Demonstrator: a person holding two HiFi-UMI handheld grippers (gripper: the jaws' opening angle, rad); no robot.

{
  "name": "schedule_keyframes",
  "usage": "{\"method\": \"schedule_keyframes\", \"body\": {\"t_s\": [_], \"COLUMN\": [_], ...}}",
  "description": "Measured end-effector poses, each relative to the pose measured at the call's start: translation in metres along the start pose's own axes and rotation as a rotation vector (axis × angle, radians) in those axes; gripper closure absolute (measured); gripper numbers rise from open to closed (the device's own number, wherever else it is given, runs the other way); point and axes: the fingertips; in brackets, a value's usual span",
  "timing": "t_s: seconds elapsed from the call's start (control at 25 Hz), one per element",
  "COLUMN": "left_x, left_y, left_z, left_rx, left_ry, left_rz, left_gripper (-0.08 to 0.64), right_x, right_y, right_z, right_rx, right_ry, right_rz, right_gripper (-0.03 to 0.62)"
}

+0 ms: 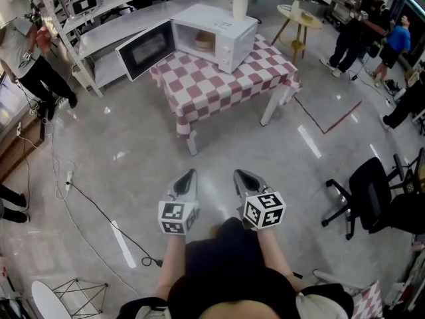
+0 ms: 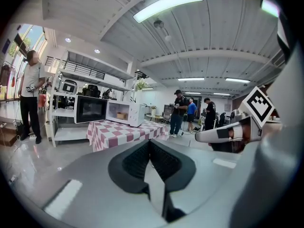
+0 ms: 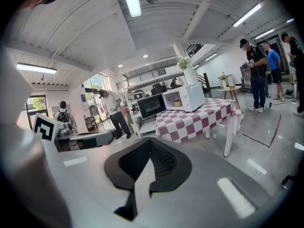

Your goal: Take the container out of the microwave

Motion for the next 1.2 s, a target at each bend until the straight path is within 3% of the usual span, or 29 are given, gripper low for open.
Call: {"method": "schedule_keyframes", "body": {"t_s": [0.64, 1.2], "left_x": [-0.002, -0.041], "left_y": [0.003, 0.016], "left_z": [0.007, 0.022], "left_rx": [-0.005, 0.018], "left_ry": [0.020, 0.015], "left_rz": [0.002, -0.011], "left_gripper": [0.550, 0.550], "right_x": [-0.010, -0.039], "right_y": [0.007, 0.027], "right_z": [-0.005, -0.027], "right_rx": [-0.020, -0.008], "right_ry": [0.010, 0.004], "right_rz": [-0.010, -0.018], "right_gripper": [0.592, 0.592]}}
Point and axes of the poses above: the fingertips, and each gripper's own axes: x backward along the fingers, z to its left, y out of its top, and after that the axes turned 3 degrees about z, right-handed
